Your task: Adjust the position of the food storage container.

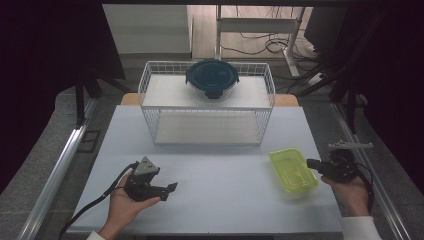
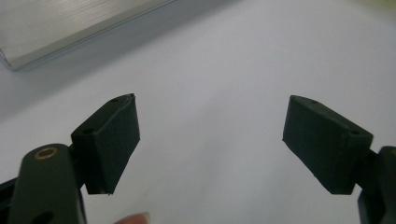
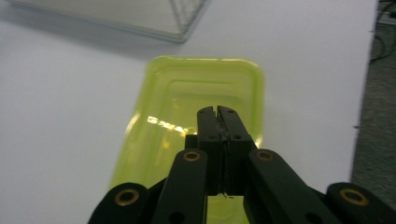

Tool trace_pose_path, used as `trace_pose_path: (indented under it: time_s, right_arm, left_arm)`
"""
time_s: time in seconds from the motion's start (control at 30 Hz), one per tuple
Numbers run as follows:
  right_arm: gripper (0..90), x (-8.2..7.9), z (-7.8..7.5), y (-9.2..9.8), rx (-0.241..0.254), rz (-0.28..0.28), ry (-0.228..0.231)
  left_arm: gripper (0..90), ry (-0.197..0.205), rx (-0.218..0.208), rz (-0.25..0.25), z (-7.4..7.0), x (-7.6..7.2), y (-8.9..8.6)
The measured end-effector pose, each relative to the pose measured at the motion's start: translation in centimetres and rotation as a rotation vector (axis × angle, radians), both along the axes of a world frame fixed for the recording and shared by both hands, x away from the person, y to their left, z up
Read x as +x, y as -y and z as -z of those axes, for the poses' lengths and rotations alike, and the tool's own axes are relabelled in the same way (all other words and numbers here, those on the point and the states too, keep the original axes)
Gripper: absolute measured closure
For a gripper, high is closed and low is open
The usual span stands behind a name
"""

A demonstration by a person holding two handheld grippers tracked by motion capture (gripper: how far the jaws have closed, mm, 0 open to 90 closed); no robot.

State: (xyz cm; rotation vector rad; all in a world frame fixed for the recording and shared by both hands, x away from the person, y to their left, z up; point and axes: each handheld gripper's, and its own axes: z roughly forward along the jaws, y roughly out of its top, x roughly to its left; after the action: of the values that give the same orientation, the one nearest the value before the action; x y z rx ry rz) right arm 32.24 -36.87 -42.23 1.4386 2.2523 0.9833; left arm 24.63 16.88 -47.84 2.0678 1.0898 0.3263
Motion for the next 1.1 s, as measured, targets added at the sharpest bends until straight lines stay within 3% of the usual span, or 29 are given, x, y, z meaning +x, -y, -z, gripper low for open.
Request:
trace_pose_path:
  time_s: [0.1, 0.37, 0.53, 0.83, 1.1]
  right_arm:
    - [88.7, 0.8, 0.1, 0.2, -0.017, 0.024, 0.004]
    - [88.8, 4.7, 1.3, 1.3, -0.058, 0.104, -0.024]
    - [88.8, 6.4, 2.7, 0.8, -0.149, 0.107, -0.057]
    - [88.8, 8.4, 4.0, -1.5, -0.244, 0.020, -0.081]
    - [88.8, 8.1, 3.7, -3.8, -0.283, -0.068, -0.073]
  left_arm:
    - [18.2, -0.003, -0.009, -0.001, 0.0, 0.0, 0.1]
    - [18.2, -0.002, 0.004, -0.003, 0.0, -0.1, 0.0]
    - [18.3, -0.011, -0.006, -0.007, 0.2, 0.0, -0.1]
    - [18.6, -0.017, -0.014, -0.020, 0.2, 0.1, -0.4]
    - [19.2, -0.020, -0.021, -0.023, 0.3, 0.0, -0.4]
